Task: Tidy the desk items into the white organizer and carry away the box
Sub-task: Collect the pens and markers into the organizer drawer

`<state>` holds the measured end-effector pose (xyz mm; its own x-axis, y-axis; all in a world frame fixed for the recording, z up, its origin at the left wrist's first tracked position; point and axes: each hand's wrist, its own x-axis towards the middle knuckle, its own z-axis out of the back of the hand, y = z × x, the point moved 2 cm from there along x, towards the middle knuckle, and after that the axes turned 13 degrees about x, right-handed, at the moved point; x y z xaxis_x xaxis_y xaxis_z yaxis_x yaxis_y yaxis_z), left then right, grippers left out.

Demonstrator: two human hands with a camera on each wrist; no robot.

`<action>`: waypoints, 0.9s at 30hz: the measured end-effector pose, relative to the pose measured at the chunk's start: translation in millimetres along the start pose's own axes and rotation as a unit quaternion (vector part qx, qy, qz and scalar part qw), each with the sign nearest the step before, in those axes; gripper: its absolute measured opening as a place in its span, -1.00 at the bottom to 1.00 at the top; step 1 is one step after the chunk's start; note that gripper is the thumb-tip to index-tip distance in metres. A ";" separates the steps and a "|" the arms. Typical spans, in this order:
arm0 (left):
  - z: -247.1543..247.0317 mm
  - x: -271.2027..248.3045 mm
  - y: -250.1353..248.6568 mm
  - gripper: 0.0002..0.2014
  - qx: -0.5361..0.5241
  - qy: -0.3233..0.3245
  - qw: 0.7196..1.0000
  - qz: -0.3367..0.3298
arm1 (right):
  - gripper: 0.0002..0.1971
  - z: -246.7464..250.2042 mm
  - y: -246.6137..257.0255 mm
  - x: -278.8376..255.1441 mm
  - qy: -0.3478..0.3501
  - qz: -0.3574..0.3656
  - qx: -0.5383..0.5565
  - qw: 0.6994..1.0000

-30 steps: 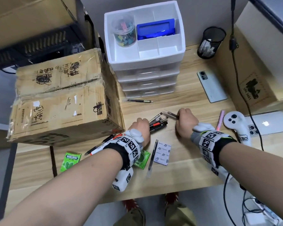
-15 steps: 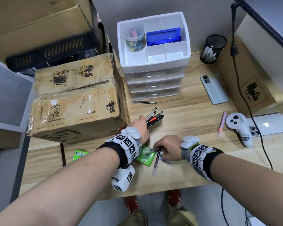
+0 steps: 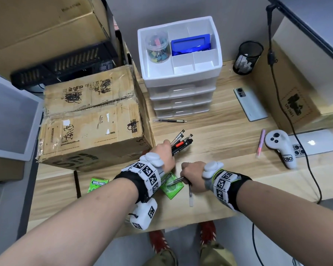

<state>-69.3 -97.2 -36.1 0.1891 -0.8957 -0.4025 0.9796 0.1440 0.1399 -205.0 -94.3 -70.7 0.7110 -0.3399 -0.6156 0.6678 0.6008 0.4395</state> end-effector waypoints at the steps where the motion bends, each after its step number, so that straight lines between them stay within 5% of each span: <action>1: 1.3 -0.5 0.6 -0.71 -0.003 -0.003 1.000 0.006 | -0.85 -0.1 -0.5 -1.1 0.000 0.005 0.000 1.000; 19: 0.4 1.6 2.1 -0.70 -0.048 -0.010 0.999 0.017 | -0.84 -3.6 -14.4 -3.4 0.018 0.071 -0.081 0.994; 27: -1.5 8.7 -2.1 -0.74 -0.040 -0.008 0.999 0.003 | -0.87 -5.0 -12.2 -6.4 0.036 0.034 -0.122 0.991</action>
<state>-69.7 -104.7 -41.3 0.1939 -0.9013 -0.3873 0.9810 0.1814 0.0689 -218.8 -95.9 -75.4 0.7288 -0.2448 -0.6394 0.5392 0.7808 0.3156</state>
